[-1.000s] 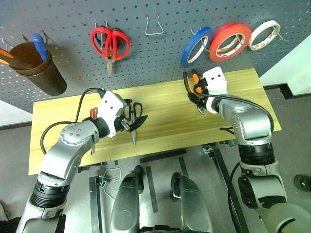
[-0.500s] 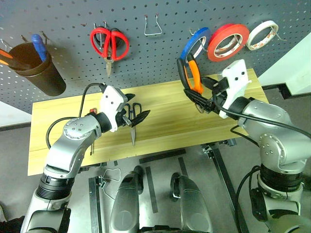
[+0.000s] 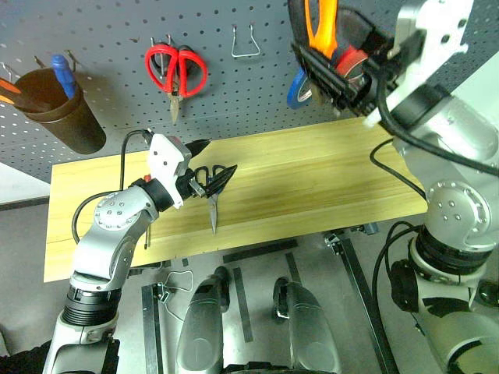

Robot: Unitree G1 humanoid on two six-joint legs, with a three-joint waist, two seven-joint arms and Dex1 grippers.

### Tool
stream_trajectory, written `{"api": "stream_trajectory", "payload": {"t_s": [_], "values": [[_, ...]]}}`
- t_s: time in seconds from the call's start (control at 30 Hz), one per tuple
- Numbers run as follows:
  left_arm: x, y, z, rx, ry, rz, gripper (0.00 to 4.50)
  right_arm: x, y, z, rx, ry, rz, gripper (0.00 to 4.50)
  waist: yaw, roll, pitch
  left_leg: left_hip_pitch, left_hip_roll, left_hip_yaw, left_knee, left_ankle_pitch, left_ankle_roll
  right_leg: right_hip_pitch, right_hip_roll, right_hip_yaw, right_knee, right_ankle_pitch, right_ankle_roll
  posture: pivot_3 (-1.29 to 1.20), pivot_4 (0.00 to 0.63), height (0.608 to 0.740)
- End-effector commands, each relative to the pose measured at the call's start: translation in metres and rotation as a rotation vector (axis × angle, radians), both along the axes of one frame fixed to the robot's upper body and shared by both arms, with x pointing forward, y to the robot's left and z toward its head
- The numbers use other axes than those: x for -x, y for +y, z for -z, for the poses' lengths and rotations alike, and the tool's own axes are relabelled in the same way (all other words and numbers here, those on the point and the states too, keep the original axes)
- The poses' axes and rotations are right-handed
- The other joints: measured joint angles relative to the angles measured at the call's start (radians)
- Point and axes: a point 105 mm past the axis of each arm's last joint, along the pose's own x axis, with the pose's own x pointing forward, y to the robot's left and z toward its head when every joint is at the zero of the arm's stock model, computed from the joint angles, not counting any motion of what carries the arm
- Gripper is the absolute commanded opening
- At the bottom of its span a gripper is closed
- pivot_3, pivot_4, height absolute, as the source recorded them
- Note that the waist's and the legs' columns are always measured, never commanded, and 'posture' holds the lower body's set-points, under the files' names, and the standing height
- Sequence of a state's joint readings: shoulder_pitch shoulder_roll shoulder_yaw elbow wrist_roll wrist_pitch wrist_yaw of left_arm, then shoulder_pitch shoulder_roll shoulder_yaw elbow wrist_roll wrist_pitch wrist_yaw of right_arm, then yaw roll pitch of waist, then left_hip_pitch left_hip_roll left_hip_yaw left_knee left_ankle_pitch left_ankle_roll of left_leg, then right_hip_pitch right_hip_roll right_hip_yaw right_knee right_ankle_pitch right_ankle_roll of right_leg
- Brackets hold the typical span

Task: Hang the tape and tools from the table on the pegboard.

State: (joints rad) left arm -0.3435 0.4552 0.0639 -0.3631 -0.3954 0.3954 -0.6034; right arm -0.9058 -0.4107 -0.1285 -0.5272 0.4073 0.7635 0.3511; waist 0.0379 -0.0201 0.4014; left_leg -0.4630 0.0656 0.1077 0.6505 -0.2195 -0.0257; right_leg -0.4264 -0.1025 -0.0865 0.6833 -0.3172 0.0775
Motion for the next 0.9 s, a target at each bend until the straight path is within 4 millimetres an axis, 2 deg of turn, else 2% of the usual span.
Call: {"api": "stream_trajectory", "payload": {"t_s": [0.03,0.13,0.23,0.33,0.43,0.53,0.77,0.9], "values": [[0.008,0.006,-0.017,0.059,-0.102,-0.018,4.17,-0.004,-0.001,-0.014,-0.017,-0.092,0.067,2.61,0.002,-0.002,-0.002,0.000,0.000,0.000,0.000,0.000,0.000,0.000,0.000,0.000,0.000,0.000,0.000,0.10,0.302,0.740],[0.009,0.009,-0.016,0.047,-0.131,-0.029,4.17,-0.016,0.000,-0.013,-0.022,-0.092,0.098,2.61,0.001,-0.004,-0.003,0.000,0.000,0.000,0.001,0.000,0.000,0.001,0.000,-0.001,0.000,0.000,0.000,0.10,0.301,0.740],[0.010,0.013,-0.020,0.083,-0.157,-0.055,4.17,-0.036,0.001,-0.015,-0.051,-0.094,0.160,2.61,0.000,-0.004,-0.003,0.000,0.000,0.000,0.001,0.001,0.000,0.001,0.000,-0.001,0.001,0.000,0.000,0.11,0.302,0.740],[0.010,0.016,-0.022,0.118,-0.182,-0.081,4.17,-0.048,0.012,-0.012,-0.024,-0.099,0.172,2.61,-0.001,-0.004,-0.003,0.000,0.000,0.000,0.001,0.001,0.000,0.001,0.000,-0.001,0.001,0.000,0.000,0.11,0.301,0.740],[0.011,0.018,-0.019,0.125,-0.184,-0.089,4.17,-0.047,0.015,-0.018,-0.038,-0.122,0.159,2.61,-0.001,-0.004,-0.003,0.000,0.000,0.000,0.000,0.001,0.000,0.001,0.000,-0.002,0.001,0.000,0.000,0.10,0.299,0.740],[0.011,0.018,-0.017,0.130,-0.186,-0.088,4.17,-0.038,0.020,-0.026,-0.064,-0.148,0.107,2.61,0.001,-0.004,-0.003,0.000,0.000,0.000,0.000,0.001,0.000,0.001,0.000,-0.002,0.001,0.000,0.000,0.10,0.298,0.740],[0.011,0.016,-0.016,0.141,-0.193,-0.080,4.17,-0.033,0.023,-0.028,-0.074,-0.159,0.065,2.61,0.000,-0.004,-0.004,0.000,0.000,0.000,0.003,0.001,0.000,0.001,0.000,-0.002,0.002,0.000,-0.001,0.10,0.298,0.740],[0.011,0.016,-0.017,0.144,-0.195,-0.077,4.17,-0.033,0.017,-0.039,-0.236,-0.152,0.051,2.61,-0.001,-0.004,-0.004,0.000,0.000,0.000,0.003,0.001,0.000,0.001,0.000,-0.002,0.003,0.000,-0.001,0.10,0.298,0.740]]}}
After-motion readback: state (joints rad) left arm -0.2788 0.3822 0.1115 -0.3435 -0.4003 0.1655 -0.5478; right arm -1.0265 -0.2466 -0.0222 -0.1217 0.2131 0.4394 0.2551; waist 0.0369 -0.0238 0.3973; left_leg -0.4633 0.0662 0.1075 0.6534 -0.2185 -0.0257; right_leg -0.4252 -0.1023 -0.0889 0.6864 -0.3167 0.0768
